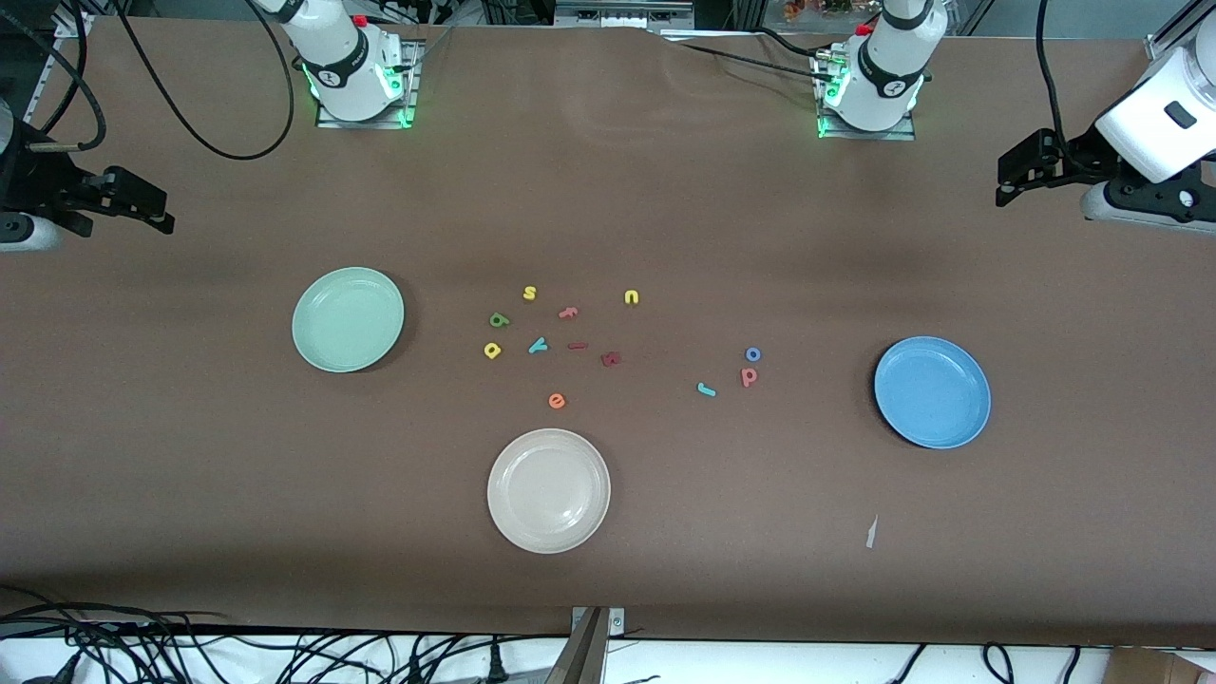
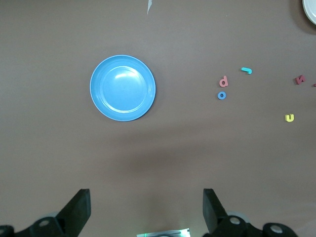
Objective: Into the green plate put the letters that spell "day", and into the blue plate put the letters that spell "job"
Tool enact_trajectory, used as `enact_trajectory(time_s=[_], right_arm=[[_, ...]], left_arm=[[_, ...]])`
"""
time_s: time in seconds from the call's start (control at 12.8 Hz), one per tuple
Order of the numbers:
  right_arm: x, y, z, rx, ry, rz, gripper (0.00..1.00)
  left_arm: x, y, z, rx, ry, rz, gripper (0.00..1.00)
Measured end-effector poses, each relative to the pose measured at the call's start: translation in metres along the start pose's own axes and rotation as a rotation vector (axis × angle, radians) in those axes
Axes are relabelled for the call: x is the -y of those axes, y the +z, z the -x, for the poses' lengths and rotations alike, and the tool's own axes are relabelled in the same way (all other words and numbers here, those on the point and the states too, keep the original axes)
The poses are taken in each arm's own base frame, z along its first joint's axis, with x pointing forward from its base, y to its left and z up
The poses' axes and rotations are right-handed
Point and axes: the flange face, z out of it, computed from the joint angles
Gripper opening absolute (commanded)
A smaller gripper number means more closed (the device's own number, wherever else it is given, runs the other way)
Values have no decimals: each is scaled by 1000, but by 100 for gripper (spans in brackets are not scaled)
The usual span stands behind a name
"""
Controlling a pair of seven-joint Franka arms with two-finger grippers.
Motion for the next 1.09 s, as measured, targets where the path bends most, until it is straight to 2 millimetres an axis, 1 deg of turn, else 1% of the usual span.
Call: enact_trajectory(time_s=[0.7, 0.78, 0.94, 1.09], right_arm=[[0, 2, 0, 9, -1, -1, 100], [2, 6, 2, 43, -4, -2, 100], [11, 23, 5, 133, -19, -6, 100], [20, 53, 0, 240, -37, -11, 100]], left_arm=[[0, 0, 0, 0, 0, 0, 100], [0, 0, 0, 0, 0, 0, 100], [0, 0, 0, 0, 1, 0, 100], [-1, -1, 0, -1, 1, 0, 100]])
